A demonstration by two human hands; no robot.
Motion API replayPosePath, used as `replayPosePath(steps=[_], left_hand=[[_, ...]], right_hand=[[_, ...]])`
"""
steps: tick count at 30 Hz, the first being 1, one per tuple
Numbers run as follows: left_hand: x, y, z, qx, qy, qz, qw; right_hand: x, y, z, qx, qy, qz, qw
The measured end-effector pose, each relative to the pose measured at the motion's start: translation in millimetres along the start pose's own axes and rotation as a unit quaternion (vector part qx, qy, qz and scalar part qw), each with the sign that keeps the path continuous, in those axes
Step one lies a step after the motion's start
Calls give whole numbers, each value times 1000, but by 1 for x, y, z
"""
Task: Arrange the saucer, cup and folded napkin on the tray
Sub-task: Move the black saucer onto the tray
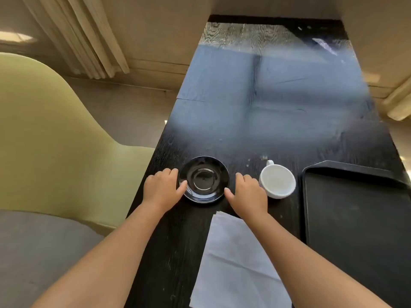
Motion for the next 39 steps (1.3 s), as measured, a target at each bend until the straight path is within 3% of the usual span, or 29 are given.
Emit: replayPosePath(steps=[8,12,19,28,31,39], left_hand=[[38,-2,-18,-35,-29,44,998],[45,1,-17,-65,-28,127,989],[56,3,-2,-116,-23,341,932],[38,37,80,-165,-24,569,805],[21,68,112,-148,-38,589,793],[10,176,141,-145,-60,593,790]], right_hand=[[33,-4,-24,4,-16,-7,1000],[34,-6,-27,25,-25,-98,995],[49,-1,-23,98,-64,-364,924],[26,34,50,73,-39,-497,864],[11,60,89,75,-48,-551,830],[-26,164,156,106,-20,-582,806]])
Point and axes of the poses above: each hand's wrist, its own z-axis away from the middle knuckle, its own x-axis out of the palm, y = z × x, the point moved 3 cm from there along -z, towards the middle knuckle, and after that the axes turned 9 degrees about -y, right-handed, at the moved point
